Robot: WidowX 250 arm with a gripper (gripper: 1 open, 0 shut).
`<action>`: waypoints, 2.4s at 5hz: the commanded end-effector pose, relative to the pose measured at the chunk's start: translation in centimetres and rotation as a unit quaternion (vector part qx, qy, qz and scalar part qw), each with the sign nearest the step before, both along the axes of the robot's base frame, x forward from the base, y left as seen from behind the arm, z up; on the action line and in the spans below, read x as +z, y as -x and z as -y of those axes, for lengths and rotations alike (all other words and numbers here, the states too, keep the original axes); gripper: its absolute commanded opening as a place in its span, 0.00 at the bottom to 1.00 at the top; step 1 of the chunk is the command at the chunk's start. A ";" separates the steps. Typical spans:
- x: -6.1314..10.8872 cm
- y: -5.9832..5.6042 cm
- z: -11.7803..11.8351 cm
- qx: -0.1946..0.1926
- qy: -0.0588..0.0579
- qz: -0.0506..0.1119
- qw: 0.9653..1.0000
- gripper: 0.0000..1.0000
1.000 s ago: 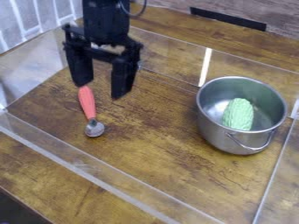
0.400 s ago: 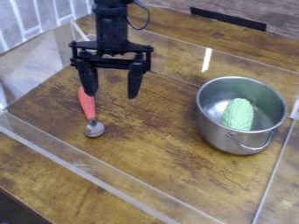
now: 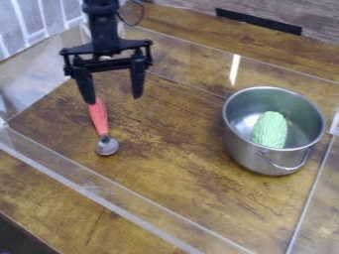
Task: Move the orange spoon to the right
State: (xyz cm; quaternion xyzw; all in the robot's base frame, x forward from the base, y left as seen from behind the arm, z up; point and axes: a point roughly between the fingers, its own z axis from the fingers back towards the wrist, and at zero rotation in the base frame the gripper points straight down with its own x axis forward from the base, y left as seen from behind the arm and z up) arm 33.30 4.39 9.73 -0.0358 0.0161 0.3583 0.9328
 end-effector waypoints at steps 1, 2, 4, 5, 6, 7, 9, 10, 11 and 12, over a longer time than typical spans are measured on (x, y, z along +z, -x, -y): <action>0.2 -0.3 -0.8 0.060 0.002 0.024 0.998 1.00; -0.6 -0.4 -0.8 0.092 0.003 0.021 0.996 1.00; -1.8 -1.3 -0.8 0.144 0.006 0.019 0.989 1.00; -2.2 -1.7 -0.7 0.159 0.007 0.017 0.987 1.00; -2.2 -2.0 -0.7 0.165 0.008 0.014 0.986 1.00; -2.2 -2.1 -0.7 0.169 0.008 0.011 0.986 1.00; -2.1 -2.3 -0.8 0.181 0.010 0.005 0.983 1.00; -2.0 -2.4 -0.9 0.186 0.011 0.001 0.983 1.00; -2.0 -2.5 -0.8 0.187 0.013 -0.002 0.982 1.00; -1.9 -2.7 -0.7 0.192 0.014 -0.007 0.981 1.00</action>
